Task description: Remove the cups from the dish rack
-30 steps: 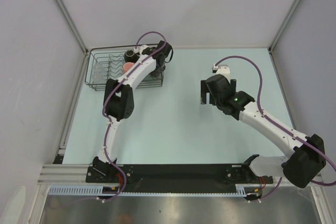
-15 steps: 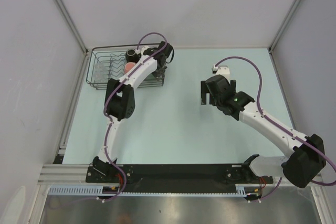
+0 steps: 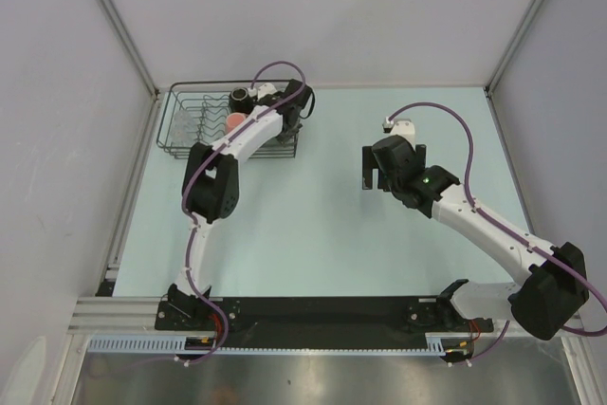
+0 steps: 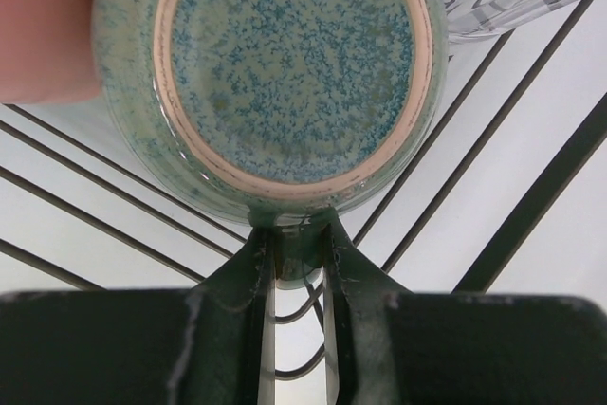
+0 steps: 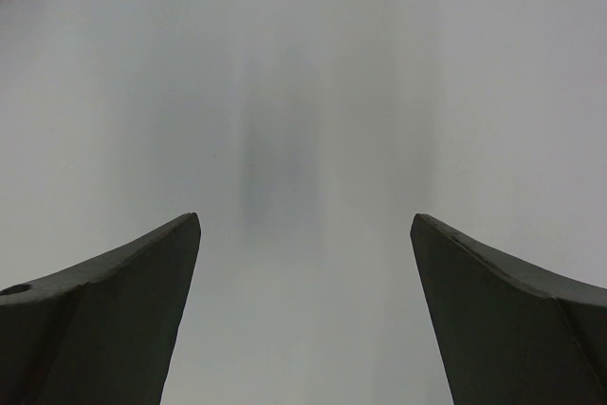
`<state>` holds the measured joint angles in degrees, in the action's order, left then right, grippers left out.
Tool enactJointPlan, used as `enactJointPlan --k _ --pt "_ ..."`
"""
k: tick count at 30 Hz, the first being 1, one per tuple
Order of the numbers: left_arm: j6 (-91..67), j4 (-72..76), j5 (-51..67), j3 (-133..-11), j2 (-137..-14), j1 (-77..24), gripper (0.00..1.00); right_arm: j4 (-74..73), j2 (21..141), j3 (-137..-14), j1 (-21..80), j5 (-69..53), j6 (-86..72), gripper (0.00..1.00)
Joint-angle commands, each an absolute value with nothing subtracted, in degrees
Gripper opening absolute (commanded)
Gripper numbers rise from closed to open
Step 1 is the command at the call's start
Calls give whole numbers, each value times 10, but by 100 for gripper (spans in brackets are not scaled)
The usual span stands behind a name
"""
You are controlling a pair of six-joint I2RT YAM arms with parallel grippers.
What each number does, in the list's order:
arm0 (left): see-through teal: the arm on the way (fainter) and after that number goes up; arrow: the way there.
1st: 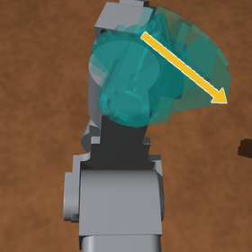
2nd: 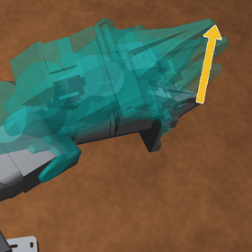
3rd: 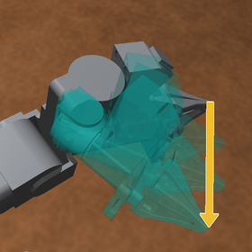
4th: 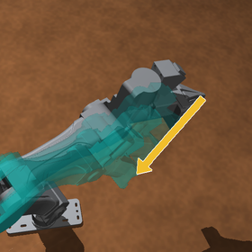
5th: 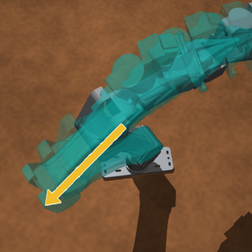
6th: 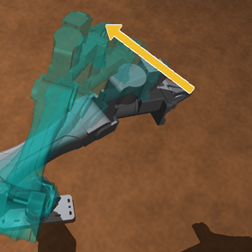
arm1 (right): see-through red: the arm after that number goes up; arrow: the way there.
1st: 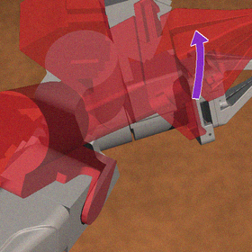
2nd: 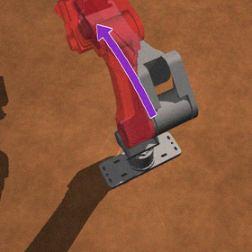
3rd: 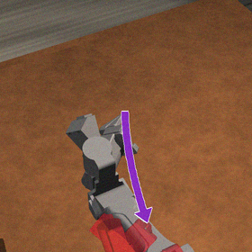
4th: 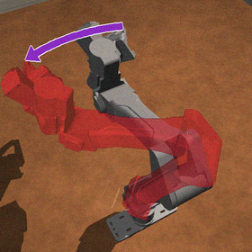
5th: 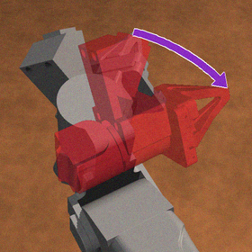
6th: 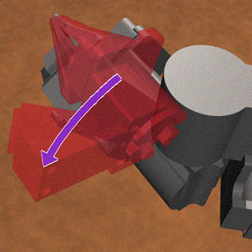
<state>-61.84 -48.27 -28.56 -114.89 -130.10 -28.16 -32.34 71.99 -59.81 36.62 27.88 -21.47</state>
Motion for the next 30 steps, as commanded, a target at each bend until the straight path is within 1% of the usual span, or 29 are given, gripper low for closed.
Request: enactJointPlan --k 1,10,30 --pt "-532 -493 -256 -1108 -1306 -308 0 -308 713 -602 366 275 -228 100" --pt "-485 -481 -290 -1107 -1269 -316 0 -306 711 -599 366 273 -233 100" --pt "-463 -466 -284 -1114 -1180 -316 1 -300 712 -597 370 269 -241 100"
